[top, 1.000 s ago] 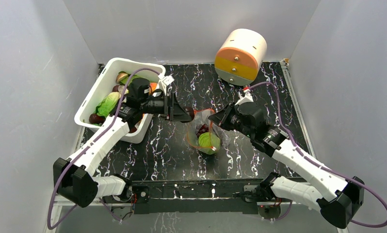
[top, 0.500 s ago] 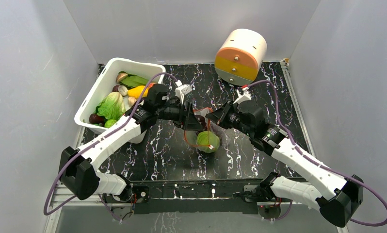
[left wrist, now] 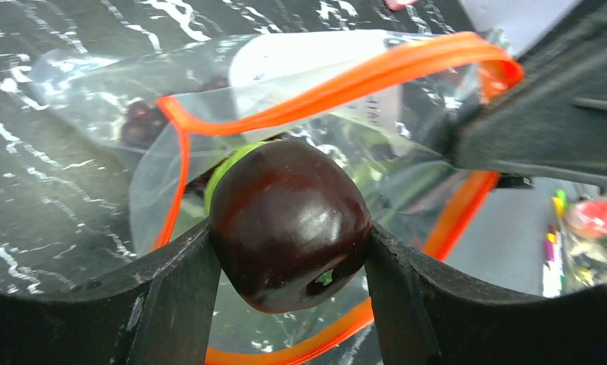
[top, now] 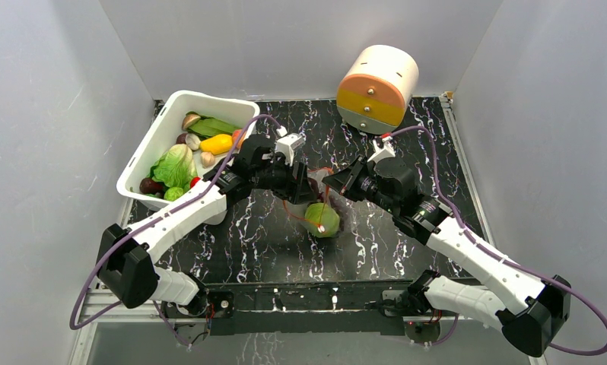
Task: Place the food in the zip-top bag and seal the zipper
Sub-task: Place the fake vegetable in the zipper food storage bag, then pick up the fake vegetable from the bin.
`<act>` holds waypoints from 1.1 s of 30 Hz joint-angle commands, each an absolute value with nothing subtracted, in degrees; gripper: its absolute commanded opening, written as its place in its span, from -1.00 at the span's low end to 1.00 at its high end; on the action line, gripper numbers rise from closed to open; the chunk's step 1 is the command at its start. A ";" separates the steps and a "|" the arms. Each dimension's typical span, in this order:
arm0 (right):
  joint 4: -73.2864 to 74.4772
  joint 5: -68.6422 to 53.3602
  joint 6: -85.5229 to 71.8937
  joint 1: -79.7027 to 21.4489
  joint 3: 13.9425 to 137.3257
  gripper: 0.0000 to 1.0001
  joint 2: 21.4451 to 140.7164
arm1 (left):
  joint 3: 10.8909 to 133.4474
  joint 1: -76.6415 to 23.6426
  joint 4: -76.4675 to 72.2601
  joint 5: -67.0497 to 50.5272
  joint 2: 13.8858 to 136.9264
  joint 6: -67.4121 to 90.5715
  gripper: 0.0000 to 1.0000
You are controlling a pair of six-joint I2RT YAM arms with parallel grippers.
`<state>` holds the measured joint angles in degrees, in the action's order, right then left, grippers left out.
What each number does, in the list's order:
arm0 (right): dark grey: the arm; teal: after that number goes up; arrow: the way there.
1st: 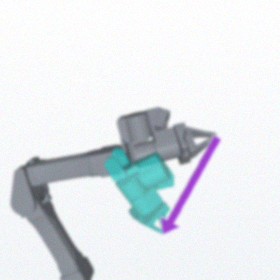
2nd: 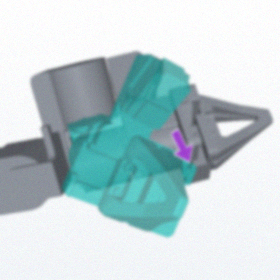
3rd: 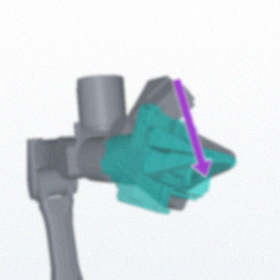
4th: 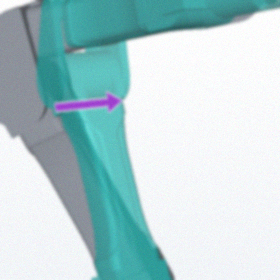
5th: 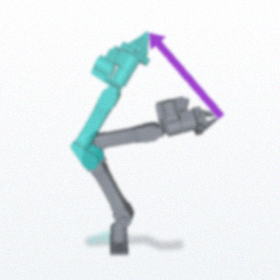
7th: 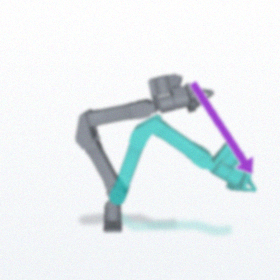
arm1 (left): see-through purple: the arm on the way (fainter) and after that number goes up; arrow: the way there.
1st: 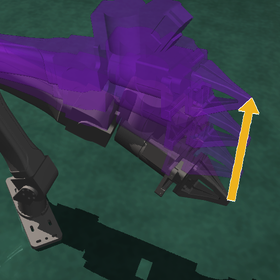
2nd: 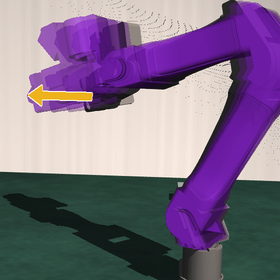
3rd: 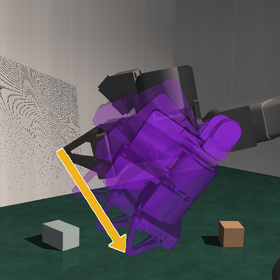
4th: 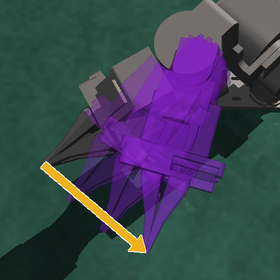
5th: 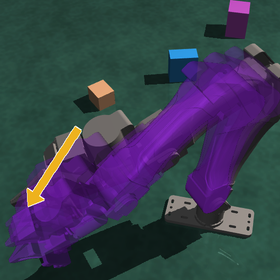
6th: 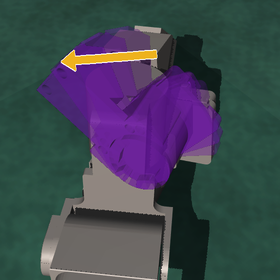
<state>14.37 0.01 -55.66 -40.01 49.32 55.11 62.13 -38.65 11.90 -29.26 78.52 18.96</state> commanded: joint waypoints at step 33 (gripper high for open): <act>7.91 -0.61 -55.50 -39.88 49.64 -1.00 50.09 | 73.97 -38.94 25.44 -11.38 73.36 16.75 0.64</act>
